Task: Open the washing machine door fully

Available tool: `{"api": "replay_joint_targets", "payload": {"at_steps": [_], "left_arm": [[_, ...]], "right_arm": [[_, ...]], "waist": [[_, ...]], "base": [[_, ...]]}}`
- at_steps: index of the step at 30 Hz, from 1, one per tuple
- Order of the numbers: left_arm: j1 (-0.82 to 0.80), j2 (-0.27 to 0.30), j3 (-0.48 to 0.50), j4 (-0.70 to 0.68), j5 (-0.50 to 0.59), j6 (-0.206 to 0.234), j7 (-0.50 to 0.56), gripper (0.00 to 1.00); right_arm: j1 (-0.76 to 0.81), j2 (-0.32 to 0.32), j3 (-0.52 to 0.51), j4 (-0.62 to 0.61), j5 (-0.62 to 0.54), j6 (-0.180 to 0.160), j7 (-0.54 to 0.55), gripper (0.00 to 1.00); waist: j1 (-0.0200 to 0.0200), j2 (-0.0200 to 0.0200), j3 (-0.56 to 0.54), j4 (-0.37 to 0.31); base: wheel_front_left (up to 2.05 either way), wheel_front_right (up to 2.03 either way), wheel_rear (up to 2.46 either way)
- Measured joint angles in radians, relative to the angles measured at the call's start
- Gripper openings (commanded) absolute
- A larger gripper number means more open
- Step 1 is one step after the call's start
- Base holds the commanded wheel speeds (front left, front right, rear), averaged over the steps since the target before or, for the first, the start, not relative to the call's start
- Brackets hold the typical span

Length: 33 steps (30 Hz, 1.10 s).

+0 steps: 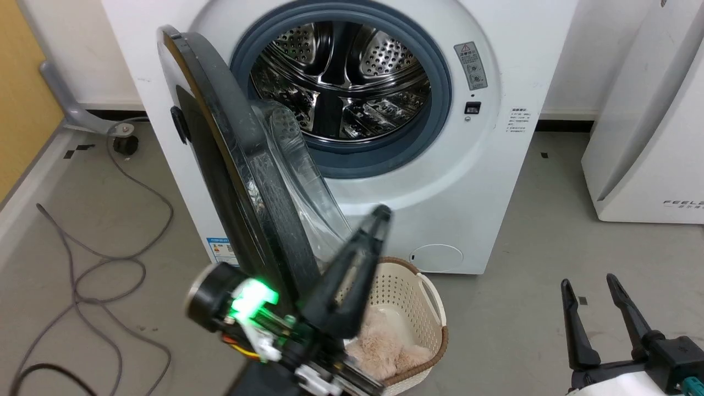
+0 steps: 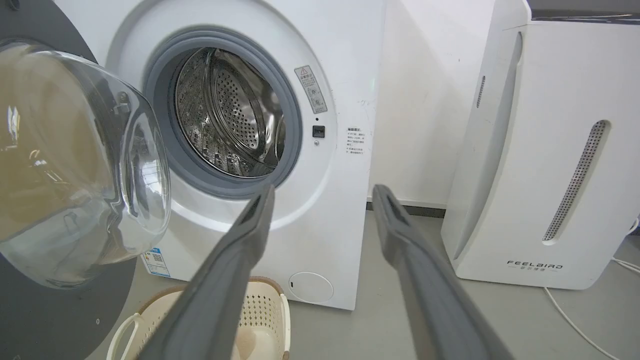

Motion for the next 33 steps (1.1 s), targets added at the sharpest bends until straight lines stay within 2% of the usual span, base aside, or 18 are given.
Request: {"api": "replay_joint_targets", "payload": {"at_steps": [11, 18, 26, 33], "left_arm": [[0.045, -0.001, -0.191, 0.093, -0.021, -0.016, 0.000, 0.00], [0.085, 0.000, -0.240, 0.165, -0.024, -0.017, 0.000, 0.00], [0.134, 0.010, -0.234, 0.248, -0.041, -0.002, 0.000, 0.00], [0.154, 0.028, -0.141, 0.325, -0.067, 0.046, 0.000, 0.00]], "right_arm": [[0.002, 0.000, 0.000, 0.000, 0.000, 0.000, 0.000, 1.00], [0.002, 0.000, -0.002, 0.002, 0.001, 0.000, 0.000, 1.00], [0.003, 0.000, -0.001, 0.008, 0.007, 0.000, 0.000, 1.00], [0.002, 0.000, 0.000, 0.016, 0.008, 0.000, 0.000, 1.00]], "waist": [[-0.0001, 0.0001, -0.003, 0.012], [-0.0001, 0.0000, 0.000, 0.029], [-0.0001, 0.0000, 0.008, 0.043], [0.0000, 0.0000, 0.014, 0.051]], "base": [[0.00, 0.00, 0.00], [0.00, 0.00, 0.00], [0.00, 0.00, 0.00], [0.00, 0.00, 0.00]]}}
